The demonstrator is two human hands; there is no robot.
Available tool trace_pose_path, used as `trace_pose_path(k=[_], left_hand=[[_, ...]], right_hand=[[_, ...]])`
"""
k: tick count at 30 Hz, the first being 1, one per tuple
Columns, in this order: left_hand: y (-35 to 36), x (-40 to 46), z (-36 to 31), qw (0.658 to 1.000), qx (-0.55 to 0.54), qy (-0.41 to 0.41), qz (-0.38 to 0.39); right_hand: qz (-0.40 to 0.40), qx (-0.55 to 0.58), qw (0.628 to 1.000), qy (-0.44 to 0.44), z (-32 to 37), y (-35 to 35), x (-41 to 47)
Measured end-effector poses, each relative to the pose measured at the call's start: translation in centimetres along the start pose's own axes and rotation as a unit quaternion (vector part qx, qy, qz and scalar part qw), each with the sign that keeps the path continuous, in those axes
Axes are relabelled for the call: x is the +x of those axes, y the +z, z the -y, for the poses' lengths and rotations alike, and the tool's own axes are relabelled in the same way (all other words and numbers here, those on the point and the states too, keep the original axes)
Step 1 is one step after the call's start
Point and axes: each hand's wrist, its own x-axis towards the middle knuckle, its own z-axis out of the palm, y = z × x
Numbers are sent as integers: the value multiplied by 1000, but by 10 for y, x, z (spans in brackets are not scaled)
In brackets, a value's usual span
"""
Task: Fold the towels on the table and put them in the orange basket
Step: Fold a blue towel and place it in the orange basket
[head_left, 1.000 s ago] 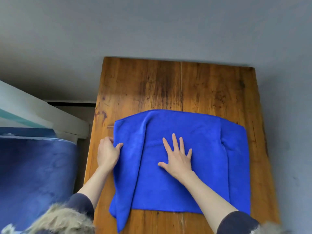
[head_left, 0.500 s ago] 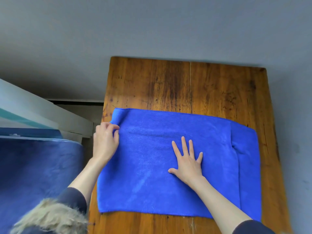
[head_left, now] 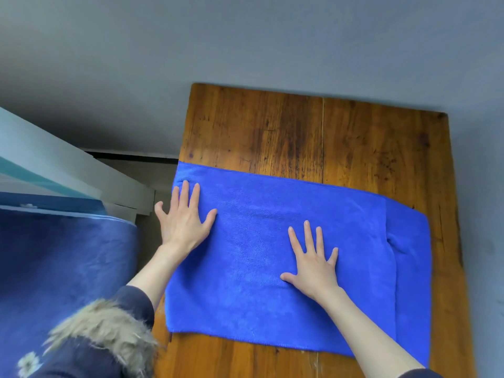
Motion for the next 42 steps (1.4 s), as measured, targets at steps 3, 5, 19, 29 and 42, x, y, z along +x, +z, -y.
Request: trace_pose_path(k=[3, 5, 19, 29, 42], left_hand=[[-1, -1, 6, 1000, -21, 10, -18], [3, -20, 5, 996, -42, 50, -64], [29, -117, 15, 960, -214, -143, -108], [25, -121, 28, 890, -352, -290, -5], [21, -124, 72, 840, -480, -251, 29]], right_hand=[[0, -1, 1000, 0, 0, 1, 0], [0, -2, 1000, 0, 0, 1, 0], [-10, 1, 998, -59, 62, 25, -31], [30, -16, 998, -56, 71, 26, -31], [52, -6, 997, -62, 71, 15, -30]])
